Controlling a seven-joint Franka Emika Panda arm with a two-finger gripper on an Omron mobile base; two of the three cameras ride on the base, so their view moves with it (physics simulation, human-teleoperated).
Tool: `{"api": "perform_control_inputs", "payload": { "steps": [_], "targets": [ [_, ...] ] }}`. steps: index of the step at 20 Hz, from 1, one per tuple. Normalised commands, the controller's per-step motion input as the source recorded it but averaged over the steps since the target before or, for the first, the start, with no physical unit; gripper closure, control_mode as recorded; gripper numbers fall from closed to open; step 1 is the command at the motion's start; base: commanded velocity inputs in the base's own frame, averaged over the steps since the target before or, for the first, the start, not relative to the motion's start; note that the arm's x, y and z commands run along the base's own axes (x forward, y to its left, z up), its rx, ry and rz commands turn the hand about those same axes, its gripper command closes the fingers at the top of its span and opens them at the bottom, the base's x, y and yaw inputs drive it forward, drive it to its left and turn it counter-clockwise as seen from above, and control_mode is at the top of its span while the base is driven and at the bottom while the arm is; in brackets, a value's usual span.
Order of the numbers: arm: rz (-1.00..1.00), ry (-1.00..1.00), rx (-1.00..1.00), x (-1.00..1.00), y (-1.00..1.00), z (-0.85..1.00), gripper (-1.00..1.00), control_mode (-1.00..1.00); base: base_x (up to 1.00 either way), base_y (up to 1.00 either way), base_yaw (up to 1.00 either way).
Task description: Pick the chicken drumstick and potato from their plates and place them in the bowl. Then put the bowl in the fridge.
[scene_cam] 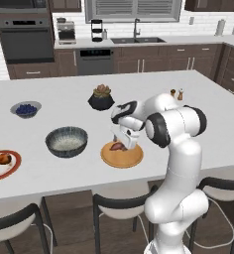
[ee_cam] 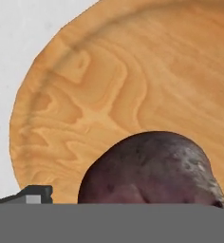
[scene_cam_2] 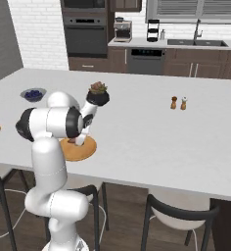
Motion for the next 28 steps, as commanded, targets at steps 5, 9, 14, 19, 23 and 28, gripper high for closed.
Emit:
{"api": "perform_control_inputs", "payload": {
  "steps": [5,9,14,19,23,28],
  "targets": [
    [-0.13,0.0,-0.07,-0.4,-0.01,-0.72,1.0,-1.0,0.0,0.0,0.0],
    [-0.1,0.0,-0.01,-0.16,-0.07,-0.49,1.0,-1.0,0.0,0.0,0.0],
    [-0.03,-0.01,0.0,-0.21,-0.08,-0.22,1.0,-1.0,0.0,0.0,0.0],
    [0.01,0.06,0.0,-0.6,0.0,0.37,1.0,-1.0,0.0,0.0,0.0],
    [0.03,0.01,0.0,-0.65,0.0,0.8,1.0,-1.0,0.0,0.0,0.0],
    [0.06,-0.14,0.03,-0.57,0.26,0.81,1.0,-1.0,0.0,0.0,0.0]
  ]
}}
